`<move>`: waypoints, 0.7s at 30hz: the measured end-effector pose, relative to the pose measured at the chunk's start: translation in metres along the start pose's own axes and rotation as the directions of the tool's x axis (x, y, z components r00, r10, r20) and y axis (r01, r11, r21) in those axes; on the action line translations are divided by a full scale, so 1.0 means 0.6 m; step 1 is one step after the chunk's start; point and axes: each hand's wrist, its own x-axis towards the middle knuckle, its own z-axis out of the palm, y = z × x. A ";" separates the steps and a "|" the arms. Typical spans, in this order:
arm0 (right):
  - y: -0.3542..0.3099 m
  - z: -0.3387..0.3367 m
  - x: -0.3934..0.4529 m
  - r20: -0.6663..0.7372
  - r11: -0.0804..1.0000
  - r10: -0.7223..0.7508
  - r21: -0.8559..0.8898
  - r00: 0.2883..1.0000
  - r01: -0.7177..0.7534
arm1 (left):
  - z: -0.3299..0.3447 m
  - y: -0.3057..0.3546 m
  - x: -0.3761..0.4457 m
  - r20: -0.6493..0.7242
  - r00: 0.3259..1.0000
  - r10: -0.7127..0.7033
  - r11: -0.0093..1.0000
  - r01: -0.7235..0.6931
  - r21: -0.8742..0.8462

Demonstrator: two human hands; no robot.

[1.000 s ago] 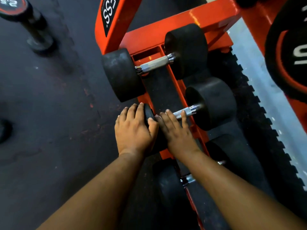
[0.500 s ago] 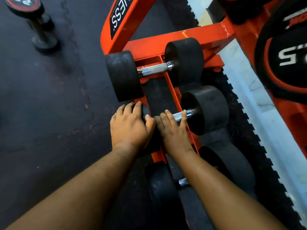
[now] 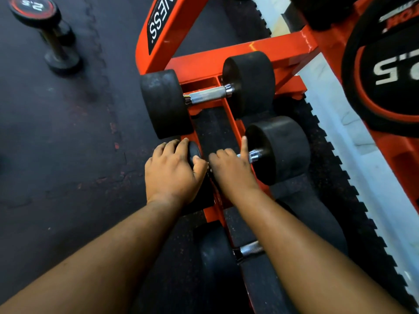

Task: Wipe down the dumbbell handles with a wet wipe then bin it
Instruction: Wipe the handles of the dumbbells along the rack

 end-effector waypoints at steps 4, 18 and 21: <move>0.008 -0.041 0.056 0.286 0.997 -0.068 -0.009 0.956 0.074 | -0.002 0.002 0.001 0.007 1.000 -0.002 1.000 0.002 -0.016; 0.035 0.004 -0.013 -0.075 0.999 -0.052 0.010 0.996 0.053 | -0.003 0.001 -0.001 0.001 1.000 0.000 1.000 0.000 -0.014; 0.030 0.027 -0.058 -0.144 0.995 -0.100 -0.007 0.985 0.100 | -0.002 0.001 -0.001 -0.001 1.000 -0.002 1.000 0.002 -0.013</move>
